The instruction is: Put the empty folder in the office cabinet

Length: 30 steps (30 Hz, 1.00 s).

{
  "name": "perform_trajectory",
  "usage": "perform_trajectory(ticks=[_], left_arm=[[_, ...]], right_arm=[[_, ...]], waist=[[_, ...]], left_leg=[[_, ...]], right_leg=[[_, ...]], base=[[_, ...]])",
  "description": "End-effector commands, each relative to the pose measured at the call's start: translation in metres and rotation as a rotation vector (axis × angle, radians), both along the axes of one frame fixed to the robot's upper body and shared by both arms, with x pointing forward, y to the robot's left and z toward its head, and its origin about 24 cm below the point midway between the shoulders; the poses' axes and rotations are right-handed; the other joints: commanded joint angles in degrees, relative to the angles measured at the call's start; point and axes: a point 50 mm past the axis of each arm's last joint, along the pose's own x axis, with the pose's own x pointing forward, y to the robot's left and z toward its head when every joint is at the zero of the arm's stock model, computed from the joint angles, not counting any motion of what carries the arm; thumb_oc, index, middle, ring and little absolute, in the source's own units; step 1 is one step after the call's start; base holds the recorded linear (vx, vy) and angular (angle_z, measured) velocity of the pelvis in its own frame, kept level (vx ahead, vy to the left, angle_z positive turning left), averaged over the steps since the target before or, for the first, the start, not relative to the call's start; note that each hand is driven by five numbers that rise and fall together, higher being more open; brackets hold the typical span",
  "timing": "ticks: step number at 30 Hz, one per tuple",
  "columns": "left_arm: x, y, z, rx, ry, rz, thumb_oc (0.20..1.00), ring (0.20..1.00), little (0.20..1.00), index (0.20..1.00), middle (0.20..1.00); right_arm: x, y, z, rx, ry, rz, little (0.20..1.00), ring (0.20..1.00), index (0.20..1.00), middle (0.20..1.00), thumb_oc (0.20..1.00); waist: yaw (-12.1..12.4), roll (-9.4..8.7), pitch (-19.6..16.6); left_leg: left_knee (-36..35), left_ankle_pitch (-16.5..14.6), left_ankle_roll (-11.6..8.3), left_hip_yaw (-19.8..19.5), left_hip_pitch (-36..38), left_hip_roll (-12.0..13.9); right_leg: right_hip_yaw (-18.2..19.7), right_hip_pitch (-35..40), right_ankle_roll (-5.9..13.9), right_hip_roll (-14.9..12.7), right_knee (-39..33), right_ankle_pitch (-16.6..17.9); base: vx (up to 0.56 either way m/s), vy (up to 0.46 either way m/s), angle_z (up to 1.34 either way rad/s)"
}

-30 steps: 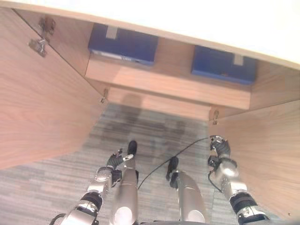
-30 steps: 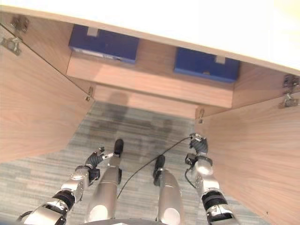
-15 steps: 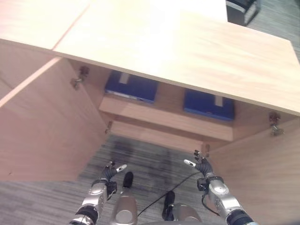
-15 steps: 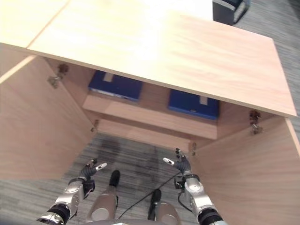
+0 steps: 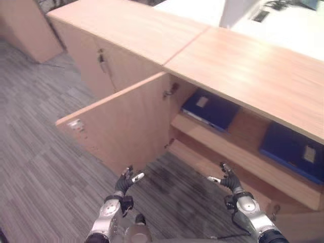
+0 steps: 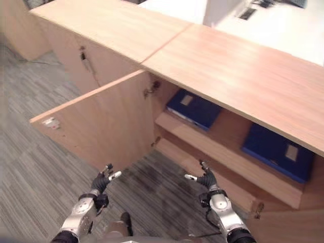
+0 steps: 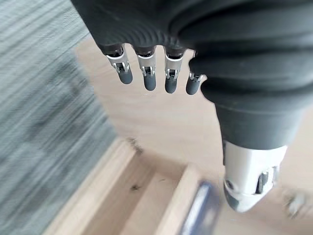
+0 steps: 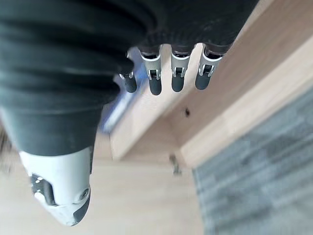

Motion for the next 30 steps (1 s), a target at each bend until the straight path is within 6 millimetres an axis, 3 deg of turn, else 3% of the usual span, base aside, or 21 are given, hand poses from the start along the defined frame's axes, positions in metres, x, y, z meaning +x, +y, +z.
perform_trajectory(ticks=[1, 2, 9, 11, 12, 13, 15, 16, 17, 20, 21, 22, 23, 25, 26, 30], left_arm=[[0.000, 0.007, 0.005, 0.015, -0.036, -0.005, 1.000, 1.000, 1.000, 1.000, 1.000], [-0.001, 0.006, 0.004, 0.016, -0.026, -0.012, 1.000, 1.000, 1.000, 1.000, 1.000], [0.001, 0.010, 0.005, 0.054, -0.016, -0.027, 1.000, 1.000, 1.000, 1.000, 1.000], [0.004, 0.015, 0.009, 0.076, -0.028, -0.031, 1.000, 1.000, 1.000, 1.000, 1.000], [0.006, 0.014, 0.010, 0.081, -0.035, -0.033, 1.000, 1.000, 1.000, 1.000, 1.000], [0.006, 0.014, 0.011, 0.082, -0.035, -0.034, 1.000, 1.000, 1.000, 1.000, 1.000], [0.009, 0.013, 0.013, 0.086, -0.049, -0.044, 1.000, 1.000, 1.000, 1.000, 1.000], [0.012, 0.007, 0.016, 0.081, -0.067, -0.068, 1.000, 1.000, 1.000, 1.000, 1.000], [0.013, 0.006, 0.018, 0.082, -0.075, -0.081, 1.000, 1.000, 1.000, 1.000, 1.000], [0.015, 0.001, 0.019, 0.085, -0.085, -0.116, 1.000, 1.000, 1.000, 1.000, 1.000], [0.016, 0.000, 0.020, 0.088, -0.086, -0.129, 1.000, 1.000, 1.000, 1.000, 1.000], [0.015, 0.000, 0.020, 0.089, -0.086, -0.129, 1.000, 1.000, 1.000, 1.000, 1.000], [0.016, 0.000, 0.022, 0.087, -0.095, -0.133, 1.000, 1.000, 1.000, 1.000, 1.000], [0.019, 0.002, 0.024, 0.086, -0.106, -0.119, 1.000, 1.000, 1.000, 1.000, 1.000], [-0.009, 0.047, 0.010, 0.121, 0.007, -0.084, 1.000, 1.000, 1.000, 1.000, 1.000], [-0.025, 0.064, -0.005, 0.107, 0.074, 0.016, 1.000, 1.000, 1.000, 1.000, 1.000]], right_arm=[[0.019, -0.001, 0.015, -0.004, -0.084, -0.003, 1.000, 1.000, 1.000, 1.000, 1.000], [0.018, 0.001, 0.012, 0.010, -0.074, -0.014, 1.000, 1.000, 1.000, 1.000, 1.000], [0.017, 0.016, 0.004, 0.072, -0.041, -0.046, 1.000, 1.000, 1.000, 1.000, 1.000], [0.015, 0.019, 0.003, 0.107, -0.040, -0.074, 1.000, 1.000, 1.000, 1.000, 1.000], [0.013, 0.018, 0.002, 0.113, -0.038, -0.087, 1.000, 1.000, 1.000, 1.000, 1.000], [0.013, 0.018, 0.002, 0.113, -0.038, -0.087, 1.000, 1.000, 1.000, 1.000, 1.000], [0.007, 0.012, -0.001, 0.114, -0.026, -0.118, 1.000, 1.000, 1.000, 1.000, 1.000], [-0.002, 0.005, -0.004, 0.117, -0.012, -0.160, 1.000, 1.000, 1.000, 1.000, 1.000], [-0.004, 0.002, -0.005, 0.120, -0.010, -0.176, 1.000, 1.000, 1.000, 1.000, 1.000], [-0.008, -0.001, -0.007, 0.127, -0.003, -0.201, 1.000, 1.000, 1.000, 1.000, 1.000], [-0.009, -0.002, -0.009, 0.129, 0.004, -0.209, 1.000, 1.000, 1.000, 1.000, 1.000], [-0.010, -0.002, -0.009, 0.129, 0.004, -0.209, 1.000, 1.000, 1.000, 1.000, 1.000], [-0.009, -0.004, -0.009, 0.120, 0.005, -0.214, 1.000, 1.000, 1.000, 1.000, 1.000], [-0.008, -0.005, -0.010, 0.113, 0.008, -0.220, 1.000, 1.000, 1.000, 1.000, 1.000], [-0.009, -0.019, -0.007, 0.089, -0.006, -0.241, 1.000, 1.000, 1.000, 1.000, 1.000], [-0.001, -0.021, 0.002, 0.064, -0.053, -0.188, 1.000, 1.000, 1.000, 1.000, 1.000]], waist=[[1.4, -0.20, -0.8], [1.8, -0.61, -0.6], [3.7, -2.21, -0.3], [3.7, -2.63, 0.8], [2.8, -2.52, 1.3], [2.8, -2.60, 1.2], [1.1, -1.51, 0.9], [-0.6, -0.50, 0.6], [-0.9, -0.04, 0.4], [-1.4, -0.07, 0.2], [-1.3, -0.29, 0.0], [-1.4, -0.28, 0.1], [-1.2, -0.69, 0.2], [-0.8, -1.11, 0.8], [-0.2, -0.90, 0.9], [0.9, -0.61, -0.1]], left_leg=[[-1.6, -3.7, -5.29, 2.1, 6.3, 3.7], [-1.6, -2.8, -4.38, 2.5, 5.8, 2.9], [-5.1, -3.8, -1.26, -0.1, 6.7, -1.8], [-5.9, -4.2, 0.32, -2.8, 7.6, -4.4], [-6.0, -3.9, 0.78, -4.6, 7.5, -4.8], [-5.9, -3.7, 0.88, -4.6, 7.1, -5.0], [-6.8, -2.9, 1.56, -8.4, 6.7, -5.5], [-7.3, -2.4, 2.30, -13.0, 6.9, -6.3], [-7.5, -2.0, 2.57, -14.4, 6.6, -6.2], [-7.3, -2.0, 2.77, -16.7, 6.5, -6.4], [-7.3, -2.1, 2.70, -17.6, 6.4, -6.2], [-7.3, -2.2, 2.62, -17.7, 6.5, -6.1], [-7.3, -2.2, 2.48, -18.4, 6.4, -6.6], [-7.2, -2.3, 2.36, -19.1, 6.6, -7.1], [-7.1, -2.6, 2.21, -19.5, 6.8, -7.5], [-7.5, -2.7, 1.70, -19.4, 6.8, -7.6]], right_leg=[[1.7, -1.1, 2.25, 1.1, -4.1, 5.8], [0.4, -1.3, 1.79, 0.1, -3.7, 7.0], [0.3, -1.3, 4.29, -3.9, 1.1, 8.9], [4.4, -2.2, 6.37, -6.3, 6.5, 13.1], [8.9, -3.2, 6.72, -6.2, 8.6, 15.3], [8.9, -3.3, 6.74, -6.3, 8.5, 15.6], [20.1, -5.8, 6.44, -2.5, 12.7, 15.8], [27.8, -7.0, 5.67, 2.1, 16.8, 13.3], [29.1, -7.4, 5.29, 3.5, 17.8, 13.2], [29.7, -7.5, 4.25, 5.1, 17.6, 10.6], [29.9, -7.3, 3.30, 6.8, 13.3, 5.9], [29.7, -7.1, 3.18, 6.8, 13.3, 5.7], [30.3, -7.8, 2.70, 8.7, 8.2, 3.3], [29.4, -7.8, 3.59, 8.6, 4.4, 3.6], [28.5, -6.4, 3.71, 8.2, 2.5, 4.0], [29.4, -4.5, 3.99, 7.6, -1.0, 5.0]], base=[[-0.07, 0.208, 0.35], [-0.08, 0.207, 0.27], [-0.03, 0.168, 0.23], [-0.01, 0.146, 0.57], [-0.01, 0.022, 0.46], [0.00, 0.051, 0.82], [0.07, 0.143, 1.18], [0.15, 0.166, 0.75], [0.14, 0.102, 0.85], [0.09, -0.009, 1.60], [0.09, -0.032, 0.30], [0.12, -0.040, 0.30], [0.07, -0.023, 0.37], [0.07, -0.038, 0.17], [0.03, -0.035, 0.12], [0.05, -0.017, 0.09]])
